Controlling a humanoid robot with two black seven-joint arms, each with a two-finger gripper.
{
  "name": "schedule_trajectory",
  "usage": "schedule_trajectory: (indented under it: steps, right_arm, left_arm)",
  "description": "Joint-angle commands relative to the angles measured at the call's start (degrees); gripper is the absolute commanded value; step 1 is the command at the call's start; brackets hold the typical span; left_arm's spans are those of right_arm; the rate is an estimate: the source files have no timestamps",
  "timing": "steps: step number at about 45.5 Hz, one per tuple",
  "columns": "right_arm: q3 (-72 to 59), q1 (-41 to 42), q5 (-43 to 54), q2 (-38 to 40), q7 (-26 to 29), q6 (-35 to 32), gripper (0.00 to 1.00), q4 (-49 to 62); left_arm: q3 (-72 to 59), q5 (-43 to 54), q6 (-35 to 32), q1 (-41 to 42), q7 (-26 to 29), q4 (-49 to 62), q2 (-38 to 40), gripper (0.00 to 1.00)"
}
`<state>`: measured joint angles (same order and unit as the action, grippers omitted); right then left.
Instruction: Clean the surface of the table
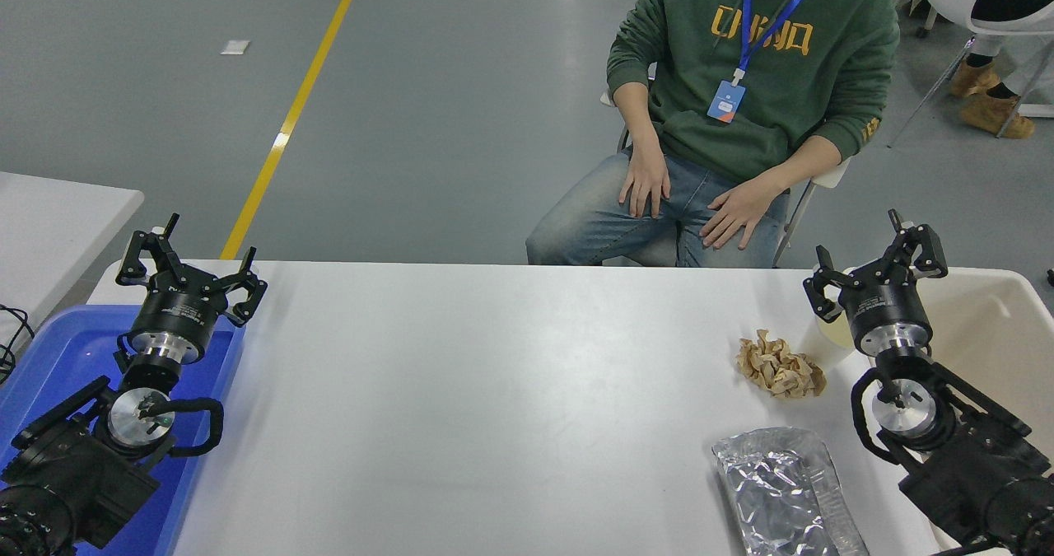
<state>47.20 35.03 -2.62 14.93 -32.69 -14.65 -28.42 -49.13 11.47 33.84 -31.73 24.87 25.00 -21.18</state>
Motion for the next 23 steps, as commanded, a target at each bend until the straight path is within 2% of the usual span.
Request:
schedule_trajectory:
  steps: [1,23]
  right_arm:
    - [0.3,-0.2,0.0,1.2,-0.2,0.1,1.00,-1.9]
    - [0.2,-1.1,0.1,3.4,-0.1,-0.1,1.00,-3.5]
  left_arm:
    - [0.0,0.0,0.0,0.0,0.0,0.0,0.0,1.00]
    - [0.0,0.0,0.0,0.0,0.0,0.0,0.0,1.00]
